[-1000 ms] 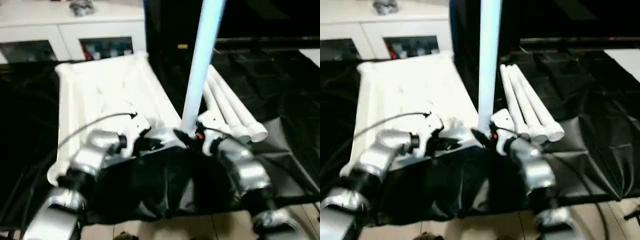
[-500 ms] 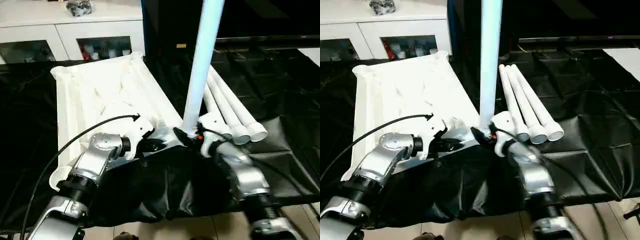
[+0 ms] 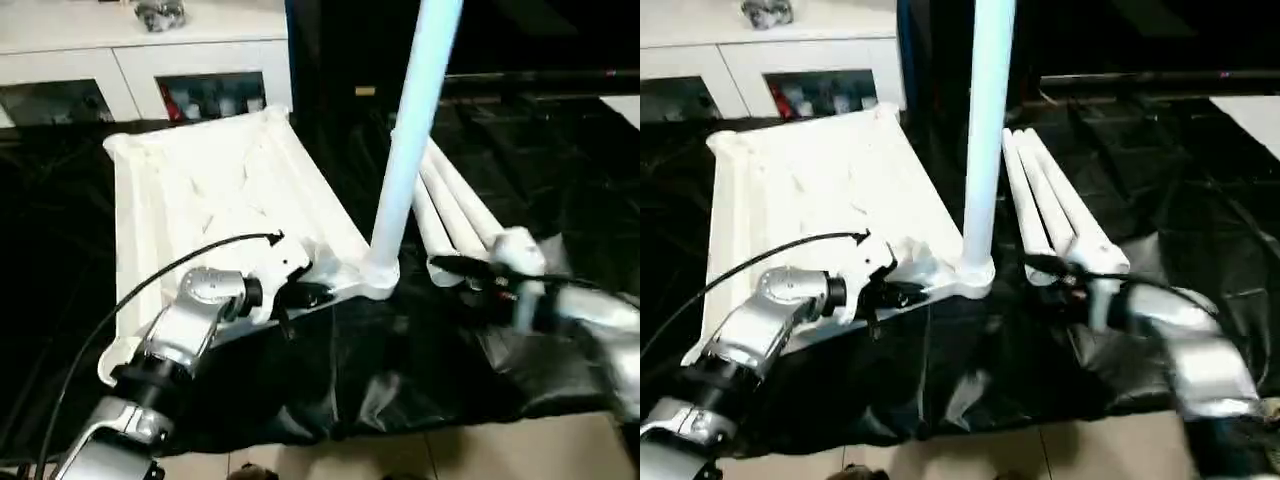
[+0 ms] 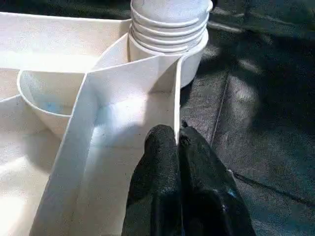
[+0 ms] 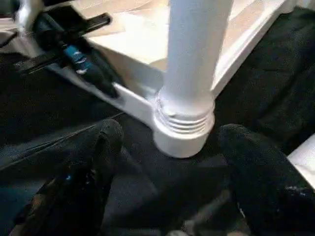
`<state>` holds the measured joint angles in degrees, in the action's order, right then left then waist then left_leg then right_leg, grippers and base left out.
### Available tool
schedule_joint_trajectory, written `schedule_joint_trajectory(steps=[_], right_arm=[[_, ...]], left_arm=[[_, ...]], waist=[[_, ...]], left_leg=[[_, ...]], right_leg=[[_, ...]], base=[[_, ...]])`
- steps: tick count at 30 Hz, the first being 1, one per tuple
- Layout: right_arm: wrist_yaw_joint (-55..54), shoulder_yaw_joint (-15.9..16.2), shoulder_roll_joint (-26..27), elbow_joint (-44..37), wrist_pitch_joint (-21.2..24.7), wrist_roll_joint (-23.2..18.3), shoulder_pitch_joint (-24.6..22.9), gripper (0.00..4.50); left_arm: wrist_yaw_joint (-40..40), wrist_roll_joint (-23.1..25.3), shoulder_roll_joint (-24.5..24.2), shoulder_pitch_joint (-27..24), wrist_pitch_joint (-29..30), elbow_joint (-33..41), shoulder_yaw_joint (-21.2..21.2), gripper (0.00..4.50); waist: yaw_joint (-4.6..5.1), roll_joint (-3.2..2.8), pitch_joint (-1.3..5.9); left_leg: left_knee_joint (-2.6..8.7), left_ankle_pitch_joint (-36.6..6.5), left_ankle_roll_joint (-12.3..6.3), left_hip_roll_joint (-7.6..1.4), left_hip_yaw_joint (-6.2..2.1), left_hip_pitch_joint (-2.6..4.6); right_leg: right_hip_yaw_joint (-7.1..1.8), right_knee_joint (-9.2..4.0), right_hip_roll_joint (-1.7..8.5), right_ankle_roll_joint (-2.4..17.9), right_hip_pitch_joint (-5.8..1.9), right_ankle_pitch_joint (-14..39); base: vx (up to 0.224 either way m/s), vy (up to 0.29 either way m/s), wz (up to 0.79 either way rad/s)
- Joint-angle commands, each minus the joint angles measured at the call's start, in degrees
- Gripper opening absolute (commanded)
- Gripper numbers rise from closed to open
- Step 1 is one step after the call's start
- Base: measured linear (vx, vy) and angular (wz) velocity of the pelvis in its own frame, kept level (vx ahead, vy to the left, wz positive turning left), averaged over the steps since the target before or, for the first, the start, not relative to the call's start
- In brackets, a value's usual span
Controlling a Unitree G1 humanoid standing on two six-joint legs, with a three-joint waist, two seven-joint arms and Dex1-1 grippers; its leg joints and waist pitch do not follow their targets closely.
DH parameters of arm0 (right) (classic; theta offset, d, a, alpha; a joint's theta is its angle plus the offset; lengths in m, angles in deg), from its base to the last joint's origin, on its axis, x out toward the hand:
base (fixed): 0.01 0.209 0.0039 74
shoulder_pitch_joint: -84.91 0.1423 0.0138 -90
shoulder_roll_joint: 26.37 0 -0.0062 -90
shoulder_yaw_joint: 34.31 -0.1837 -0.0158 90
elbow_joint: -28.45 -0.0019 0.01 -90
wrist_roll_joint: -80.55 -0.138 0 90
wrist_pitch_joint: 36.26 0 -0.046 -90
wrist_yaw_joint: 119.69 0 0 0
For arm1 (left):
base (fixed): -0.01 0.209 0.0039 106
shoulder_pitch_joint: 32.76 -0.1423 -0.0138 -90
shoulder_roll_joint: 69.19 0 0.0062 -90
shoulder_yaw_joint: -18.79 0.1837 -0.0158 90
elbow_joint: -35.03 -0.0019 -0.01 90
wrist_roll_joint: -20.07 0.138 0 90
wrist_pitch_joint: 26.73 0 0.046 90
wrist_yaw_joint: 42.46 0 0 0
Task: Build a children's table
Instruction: Rotate leg to tighten, then rotate table base
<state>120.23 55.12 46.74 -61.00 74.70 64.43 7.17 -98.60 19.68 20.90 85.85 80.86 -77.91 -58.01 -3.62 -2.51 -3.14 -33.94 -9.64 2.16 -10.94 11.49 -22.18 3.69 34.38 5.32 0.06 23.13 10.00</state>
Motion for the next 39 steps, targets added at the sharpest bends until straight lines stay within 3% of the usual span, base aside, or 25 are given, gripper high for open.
schedule_joint_trajectory(steps=[1,5,10,15,16,20,21,22,23,28,29,38,39], right_arm=[[-1.64,2.25,1.34,-2.07,1.10,0.36,-0.63,3.54],[-7.29,6.23,5.57,-0.82,1.94,4.41,0.36,3.54],[-12.25,11.60,9.91,2.45,3.05,9.27,3.51,3.54],[-12.19,14.27,12.40,4.93,3.24,9.83,5.43,3.54],[-12.11,14.59,12.69,4.95,2.93,9.91,5.49,3.54],[-12.79,15.11,13.53,5.88,2.31,10.20,5.90,3.54],[-12.85,15.32,13.70,6.12,2.41,10.22,6.00,3.54],[-12.85,15.32,13.70,6.12,2.41,10.22,6.00,3.54],[-13.11,15.59,13.78,6.36,2.29,10.53,6.11,3.23],[-14.87,15.12,14.41,7.95,3.05,10.95,6.59,2.83],[-15.23,14.96,14.54,8.34,2.99,11.08,6.70,2.83],[-17.03,14.86,16.47,11.29,1.74,11.43,7.87,2.20],[-17.48,14.99,16.86,12.10,1.41,11.47,8.28,1.94]], left_arm=[[0.47,-2.68,0.23,0.78,1.13,3.97,-2.24,0.55],[2.48,-3.20,-1.14,2.51,2.92,8.16,-4.49,0.65],[7.14,-2.80,-4.38,5.31,6.74,11.08,-9.25,0.65],[16.50,5.77,-10.13,5.91,10.37,10.09,-10.67,0.65],[18.08,6.49,-10.76,5.66,11.25,10.44,-11.41,0.65],[23.86,11.17,-13.34,4.25,12.03,10.89,-11.69,0.32],[26.38,12.97,-14.27,3.66,12.43,10.87,-11.57,0.32],[26.38,12.97,-14.27,3.66,12.43,10.87,-11.57,0.27],[28.65,14.82,-15.27,3.17,12.89,10.56,-11.30,0.13],[33.21,20.88,-19.69,1.38,13.36,8.32,-8.75,0.00],[32.86,21.49,-20.38,0.89,13.70,7.78,-8.04,0.00],[27.79,18.18,-18.50,-0.65,9.81,0.29,-5.57,0.00],[27.06,18.77,-18.88,-0.61,9.46,-0.99,-4.63,0.00]], waist=[[-0.46,0.89,4.01],[-0.23,0.66,4.00],[0.18,0.70,3.74],[0.38,0.42,3.92],[0.16,0.77,4.01],[-0.08,0.46,4.09],[-0.05,1.08,4.06],[-0.23,0.66,4.15],[-0.22,0.54,4.13],[-0.14,0.52,3.92],[-0.17,0.29,3.91],[-0.31,0.48,4.10],[-0.36,0.37,4.11]], left_leg=[[3.69,-12.89,-3.81,-2.17,-1.30,1.03],[3.81,-12.67,-2.78,-2.18,-1.35,1.01],[4.00,-14.72,-1.18,-1.92,-1.46,1.22],[4.05,-14.70,-0.39,-1.96,-1.57,1.32],[3.97,-13.82,-0.53,-1.98,-1.58,1.35],[3.90,-12.94,-0.60,-2.03,-1.51,1.39],[3.96,-12.55,-0.84,-2.05,-1.51,1.19],[3.94,-12.24,-0.83,-2.06,-1.57,1.25],[3.94,-12.37,-0.71,-2.08,-1.55,1.31],[4.17,-15.47,0.34,-1.91,-1.67,1.42],[4.25,-15.98,0.71,-1.96,-1.74,1.52],[4.28,-16.60,1.16,-1.88,-1.74,1.36],[4.24,-16.24,0.97,-1.87,-1.78,1.38]], right_leg=[[-2.06,-4.37,2.97,11.97,-2.71,14.62],[-1.96,-4.14,2.80,12.80,-2.42,13.99],[-1.94,-4.21,2.68,11.42,-2.36,16.98],[-2.12,-3.93,2.49,9.92,-2.33,15.63],[-2.14,-3.78,2.66,10.20,-2.37,14.77],[-2.21,-3.62,2.56,11.00,-2.22,12.36],[-2.17,-3.49,2.52,10.98,-2.39,11.42],[-2.19,-3.33,2.62,11.00,-2.38,11.07],[-2.17,-3.35,2.56,11.04,-2.26,11.03],[-2.18,-3.83,2.59,10.12,-2.08,14.58],[-2.19,-3.95,2.60,9.85,-1.97,15.14],[-2.25,-3.76,2.84,11.06,-2.00,13.03],[-2.24,-3.72,2.82,11.08,-1.98,12.51]], base=[[0.000,0.000,0.00],[0.000,0.000,0.00],[0.000,0.000,0.00],[0.000,0.000,0.00],[0.000,0.000,0.00],[0.000,0.000,0.00],[0.000,0.000,0.00],[0.000,0.000,0.00],[0.000,0.000,0.00],[0.000,0.000,0.00],[0.000,0.000,0.00],[0.000,0.000,0.00],[0.000,0.000,0.00]])
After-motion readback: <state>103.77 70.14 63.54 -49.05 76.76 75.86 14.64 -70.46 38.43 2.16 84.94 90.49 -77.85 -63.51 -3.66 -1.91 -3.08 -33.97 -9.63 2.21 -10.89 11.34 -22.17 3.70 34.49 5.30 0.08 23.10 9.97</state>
